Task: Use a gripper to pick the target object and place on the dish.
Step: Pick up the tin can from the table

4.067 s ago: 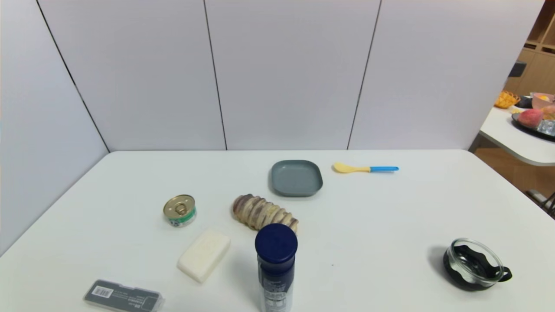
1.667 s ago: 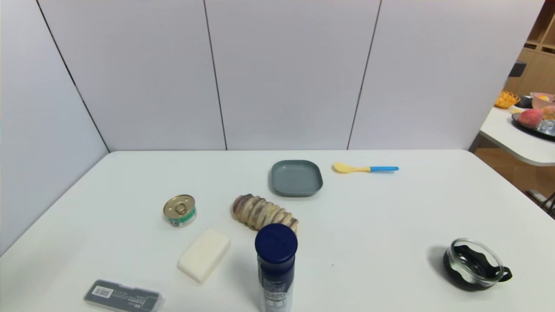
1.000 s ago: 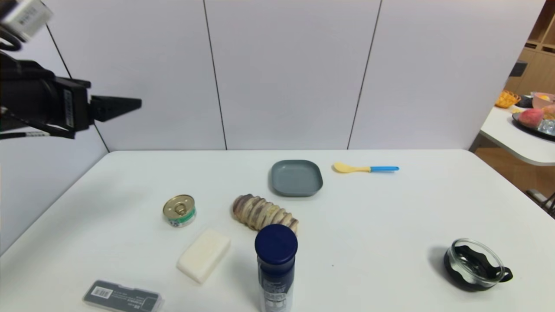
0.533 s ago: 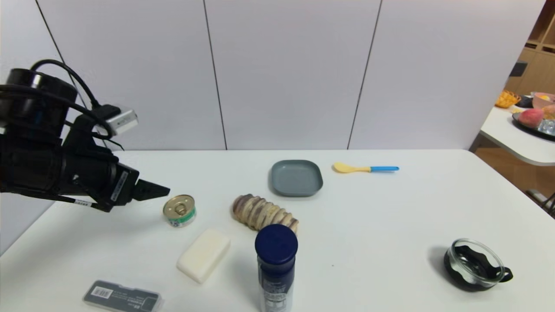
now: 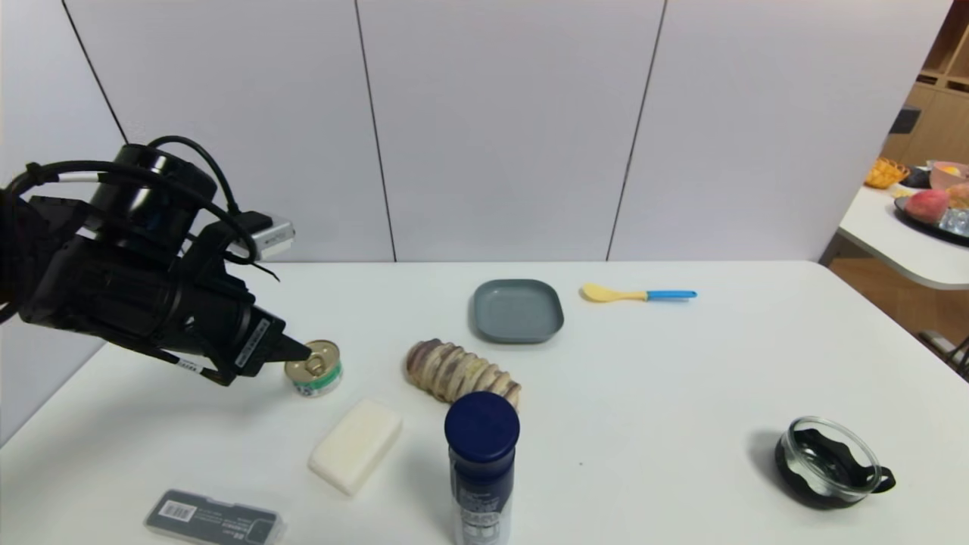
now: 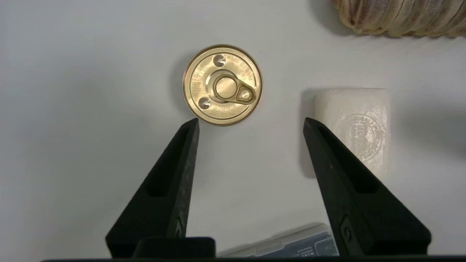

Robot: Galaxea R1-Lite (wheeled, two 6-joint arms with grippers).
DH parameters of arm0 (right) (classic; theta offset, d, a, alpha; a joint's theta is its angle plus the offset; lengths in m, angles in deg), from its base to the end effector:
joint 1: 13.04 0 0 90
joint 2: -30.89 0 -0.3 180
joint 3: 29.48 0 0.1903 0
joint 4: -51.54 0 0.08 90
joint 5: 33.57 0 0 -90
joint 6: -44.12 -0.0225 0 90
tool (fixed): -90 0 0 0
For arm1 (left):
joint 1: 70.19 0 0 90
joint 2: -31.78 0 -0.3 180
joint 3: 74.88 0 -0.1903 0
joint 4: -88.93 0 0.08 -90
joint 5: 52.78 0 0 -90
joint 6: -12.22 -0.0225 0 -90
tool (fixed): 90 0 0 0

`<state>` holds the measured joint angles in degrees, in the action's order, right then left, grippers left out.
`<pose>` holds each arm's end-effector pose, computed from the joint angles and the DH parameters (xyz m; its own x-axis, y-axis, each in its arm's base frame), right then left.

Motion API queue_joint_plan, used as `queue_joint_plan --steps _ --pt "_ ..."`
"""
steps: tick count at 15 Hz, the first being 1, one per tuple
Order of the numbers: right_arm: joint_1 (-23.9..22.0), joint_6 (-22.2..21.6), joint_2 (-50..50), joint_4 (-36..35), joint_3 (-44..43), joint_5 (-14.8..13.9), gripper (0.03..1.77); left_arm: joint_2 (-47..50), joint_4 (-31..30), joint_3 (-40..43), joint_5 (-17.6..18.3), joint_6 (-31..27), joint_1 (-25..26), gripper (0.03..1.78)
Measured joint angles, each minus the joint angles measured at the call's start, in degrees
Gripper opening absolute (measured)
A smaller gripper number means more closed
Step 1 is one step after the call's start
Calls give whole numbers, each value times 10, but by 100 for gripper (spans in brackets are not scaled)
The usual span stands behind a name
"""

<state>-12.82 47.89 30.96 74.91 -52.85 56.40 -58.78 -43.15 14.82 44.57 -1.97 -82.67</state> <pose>-0.0229 -0.0001 0.0755 1.0000 0.0033 0.0012 -0.0032 0.9978 -0.0658 0.2547 -0.0593 0.2229 0.6180 -0.2678 -0.7391 0.4669 0.8815 0.0710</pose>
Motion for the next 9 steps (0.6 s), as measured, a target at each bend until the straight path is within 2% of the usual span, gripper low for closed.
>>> queue_joint_plan --steps 2,3,4,5,9 --pt "0 0 0 0 0 0 171 -13 1 -1 0 0 -7 80" --pt "0 0 0 0 0 0 171 -19 1 -1 0 0 -10 60" --pt "0 0 0 0 0 0 171 -24 1 -1 0 1 -12 10" --pt "0 0 0 0 0 0 171 -27 1 -1 1 4 -13 5" --pt "0 0 0 0 0 0 171 -34 1 1 2 18 -14 5"
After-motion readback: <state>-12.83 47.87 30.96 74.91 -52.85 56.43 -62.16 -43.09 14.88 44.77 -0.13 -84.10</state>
